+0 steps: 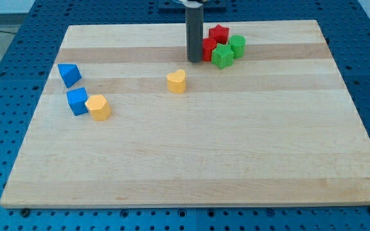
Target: Move triangle to the top of the blue cube
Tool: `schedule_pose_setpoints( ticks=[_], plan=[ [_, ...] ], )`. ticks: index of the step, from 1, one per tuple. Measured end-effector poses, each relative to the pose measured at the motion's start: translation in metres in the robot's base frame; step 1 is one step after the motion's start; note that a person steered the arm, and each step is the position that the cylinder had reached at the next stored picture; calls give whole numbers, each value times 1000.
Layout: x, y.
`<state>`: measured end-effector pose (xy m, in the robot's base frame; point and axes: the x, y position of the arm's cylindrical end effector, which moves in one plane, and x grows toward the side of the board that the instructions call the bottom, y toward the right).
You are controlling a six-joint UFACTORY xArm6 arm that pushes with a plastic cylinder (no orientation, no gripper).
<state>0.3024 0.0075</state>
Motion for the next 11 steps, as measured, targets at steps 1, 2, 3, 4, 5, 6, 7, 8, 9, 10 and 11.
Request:
schedule_pose_setpoints(
  ticks=[1, 2, 3, 4, 5, 6, 7, 8, 9, 10, 11],
  plan=[
    [-9, 4],
    [2, -9],
    [8, -42],
    [8, -91],
    [8, -154],
    [8, -226],
    [9, -289],
    [28, -300],
    [48, -284],
    [51, -277],
    [53, -273]
  ],
)
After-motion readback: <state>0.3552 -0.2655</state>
